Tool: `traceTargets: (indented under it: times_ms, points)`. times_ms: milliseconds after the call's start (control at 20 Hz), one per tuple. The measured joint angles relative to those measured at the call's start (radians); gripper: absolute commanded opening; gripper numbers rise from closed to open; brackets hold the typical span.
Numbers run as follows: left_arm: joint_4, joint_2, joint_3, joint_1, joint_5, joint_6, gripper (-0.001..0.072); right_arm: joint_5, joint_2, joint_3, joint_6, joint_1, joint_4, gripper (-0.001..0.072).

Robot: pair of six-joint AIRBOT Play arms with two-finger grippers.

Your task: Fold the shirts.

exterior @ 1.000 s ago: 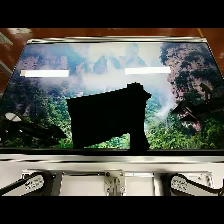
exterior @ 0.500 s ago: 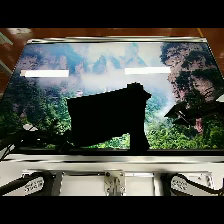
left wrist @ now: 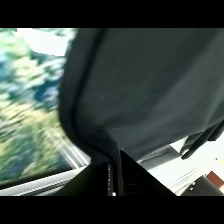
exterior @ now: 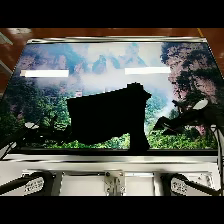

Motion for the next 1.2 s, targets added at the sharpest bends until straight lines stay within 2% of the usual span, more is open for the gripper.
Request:
traceTargets:
  times_ms: [400,450,500,550,600,750,900,1100,1200]
  points:
    - [-0.005,0.058,0.091,0.0,0.0,0.008,0.0037,-0.08,-0.083,-0.062,-0.021,0.214,0.037,0.0697]
    - [-0.005,0.06,0.105,0.0,-0.001,0.009,0.0037,-0.093,-0.093,-0.063,-0.01,0.239,0.043,0.0629]
    - [-0.006,0.062,0.118,0.0,-0.003,0.01,0.0037,-0.098,-0.102,-0.064,-0.003,0.261,0.047,0.0379]
    - [-0.006,0.063,0.13,0.0,-0.005,0.01,0.0036,-0.117,-0.111,-0.065,0.01,0.285,0.047,0.0203]
    - [-0.006,0.064,0.143,0.0,-0.007,0.01,0.0036,-0.122,-0.116,-0.065,0.017,0.298,0.047,0.0077]
    - [0.004,0.085,0.197,0.0,-0.013,0.01,0.0034,-0.106,-0.112,-0.047,0.037,0.322,0.039,0.0065]
    - [0.043,0.173,0.321,0.0,-0.017,0.01,0.0035,-0.056,-0.011,0.046,0.018,0.328,-0.025,0.0065]
    - [0.085,0.37,0.664,0.0,-0.003,0.02,0.0036,-0.02,0.247,0.36,-0.017,0.33,-0.214,0.0064]
    - [0.098,0.459,0.882,0.0,0.04,0.022,0.0036,-0.068,0.39,0.586,-0.027,0.332,-0.323,0.0064]
